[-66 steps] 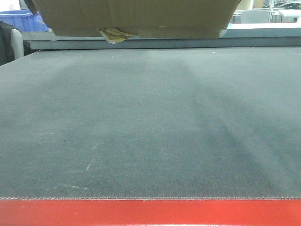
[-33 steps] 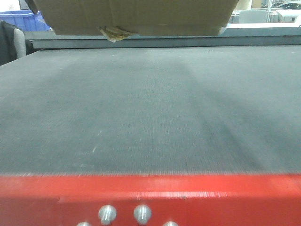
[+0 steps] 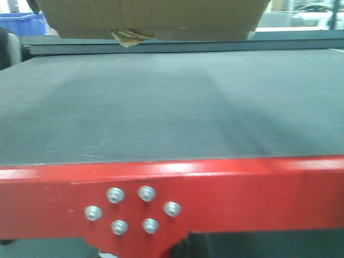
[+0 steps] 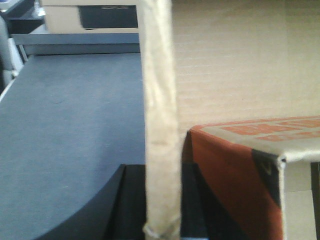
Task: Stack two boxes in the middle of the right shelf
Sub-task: 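Drive the base with the held boxes to the steel shelf rack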
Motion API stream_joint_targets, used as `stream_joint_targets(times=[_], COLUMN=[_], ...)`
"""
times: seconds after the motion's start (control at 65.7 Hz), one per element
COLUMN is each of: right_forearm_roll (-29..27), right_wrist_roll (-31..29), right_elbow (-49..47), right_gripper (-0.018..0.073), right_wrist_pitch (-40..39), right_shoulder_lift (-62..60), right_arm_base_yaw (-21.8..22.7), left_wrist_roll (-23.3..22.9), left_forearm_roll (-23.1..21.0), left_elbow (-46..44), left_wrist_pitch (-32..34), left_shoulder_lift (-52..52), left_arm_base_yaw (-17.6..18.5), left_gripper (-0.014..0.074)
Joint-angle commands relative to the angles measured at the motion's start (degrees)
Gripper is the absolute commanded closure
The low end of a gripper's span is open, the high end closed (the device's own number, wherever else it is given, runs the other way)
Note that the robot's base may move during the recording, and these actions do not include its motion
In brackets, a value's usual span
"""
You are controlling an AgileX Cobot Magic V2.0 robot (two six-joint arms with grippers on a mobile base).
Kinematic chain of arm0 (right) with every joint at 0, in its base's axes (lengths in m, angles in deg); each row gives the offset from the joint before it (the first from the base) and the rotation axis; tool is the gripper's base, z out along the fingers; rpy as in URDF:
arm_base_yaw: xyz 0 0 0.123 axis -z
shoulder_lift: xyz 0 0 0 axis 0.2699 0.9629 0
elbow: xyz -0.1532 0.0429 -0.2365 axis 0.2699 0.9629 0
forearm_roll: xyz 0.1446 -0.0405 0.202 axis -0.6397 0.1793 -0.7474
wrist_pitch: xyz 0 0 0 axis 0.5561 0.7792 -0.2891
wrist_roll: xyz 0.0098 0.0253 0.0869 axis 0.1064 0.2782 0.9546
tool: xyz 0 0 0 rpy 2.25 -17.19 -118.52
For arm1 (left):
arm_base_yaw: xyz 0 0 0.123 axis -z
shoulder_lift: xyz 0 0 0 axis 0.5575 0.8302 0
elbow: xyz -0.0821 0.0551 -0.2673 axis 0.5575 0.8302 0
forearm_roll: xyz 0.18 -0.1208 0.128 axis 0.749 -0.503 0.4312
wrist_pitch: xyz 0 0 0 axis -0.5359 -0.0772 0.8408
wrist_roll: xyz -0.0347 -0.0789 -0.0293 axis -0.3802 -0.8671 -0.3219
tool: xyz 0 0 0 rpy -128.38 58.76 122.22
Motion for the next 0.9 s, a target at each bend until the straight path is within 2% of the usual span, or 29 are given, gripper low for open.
stream_joint_targets(times=[0.0, 0.882], right_forearm_roll=[1.35, 1.35], right_wrist_roll=[-0.06, -0.06], right_elbow=[-0.35, -0.35], right_gripper=[0.0727, 0.0727], right_wrist_pitch=[-3.29, -3.4], right_shoulder_lift=[-1.07, -1.07], right_arm_base_yaw=[0.29, 0.29], left_wrist_roll=[0.09, 0.09], left_forearm_roll=[0.92, 0.92], left_elbow=[-0.45, -0.45], left_wrist_pitch=[2.57, 2.57], left_shoulder_lift=[-1.0, -1.0], left_arm_base_yaw=[0.16, 0.16], left_gripper=[0.0708, 0.0708])
